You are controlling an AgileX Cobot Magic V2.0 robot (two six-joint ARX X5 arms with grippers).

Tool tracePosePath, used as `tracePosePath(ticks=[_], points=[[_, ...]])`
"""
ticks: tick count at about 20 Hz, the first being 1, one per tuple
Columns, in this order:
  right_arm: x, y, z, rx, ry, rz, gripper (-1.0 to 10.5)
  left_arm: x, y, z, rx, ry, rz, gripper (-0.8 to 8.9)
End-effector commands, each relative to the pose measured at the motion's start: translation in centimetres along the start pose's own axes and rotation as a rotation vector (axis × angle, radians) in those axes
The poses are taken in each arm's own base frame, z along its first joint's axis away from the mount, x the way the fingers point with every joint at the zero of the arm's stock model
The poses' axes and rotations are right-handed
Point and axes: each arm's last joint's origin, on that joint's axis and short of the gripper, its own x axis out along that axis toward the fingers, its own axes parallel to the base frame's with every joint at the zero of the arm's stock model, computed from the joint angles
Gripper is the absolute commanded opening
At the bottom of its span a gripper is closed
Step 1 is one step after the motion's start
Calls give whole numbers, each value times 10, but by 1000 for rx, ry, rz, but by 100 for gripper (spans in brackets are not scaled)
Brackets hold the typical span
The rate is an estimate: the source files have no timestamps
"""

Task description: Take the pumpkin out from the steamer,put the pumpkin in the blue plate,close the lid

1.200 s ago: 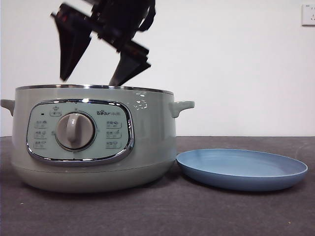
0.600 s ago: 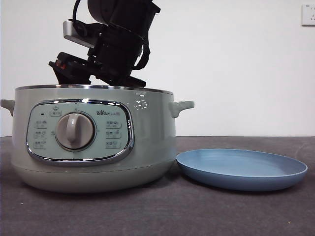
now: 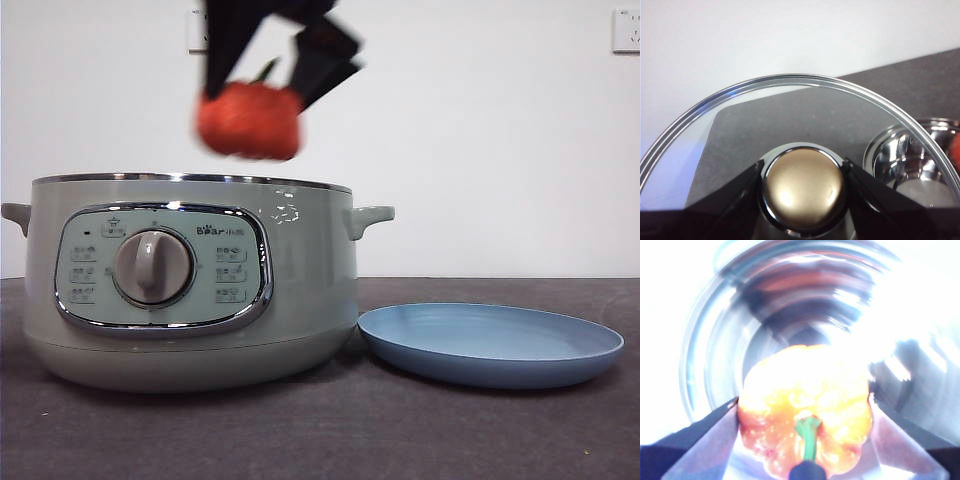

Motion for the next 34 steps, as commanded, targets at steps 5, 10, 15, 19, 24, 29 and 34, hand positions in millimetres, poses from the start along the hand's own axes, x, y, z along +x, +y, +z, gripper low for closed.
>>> tracePosePath(ticks=[5, 10, 15, 19, 24, 29, 34], points=[[-67, -73, -58, 328, 133, -115, -11, 9, -6, 14, -19, -62, -67, -8], [-75, -88, -105, 467, 126, -171, -11, 21, -13, 17, -6, -35, -73, -8], [-51, -80, -137, 508, 51, -195, -11, 30, -18, 21, -6, -39, -119, -8], [-14, -80, -152, 513, 27, -195, -11, 40, -24, 23, 3, -21, -127, -8], [24, -89, -164, 534, 72, -213, -11, 50, -30, 24, 13, 1, -153, -8], [56, -98, -170, 547, 149, -201, -11, 57, -35, 26, 12, -1, -202, -8], [59, -96, -171, 543, 171, -192, 86, 57, -35, 27, 12, -2, -203, -8]])
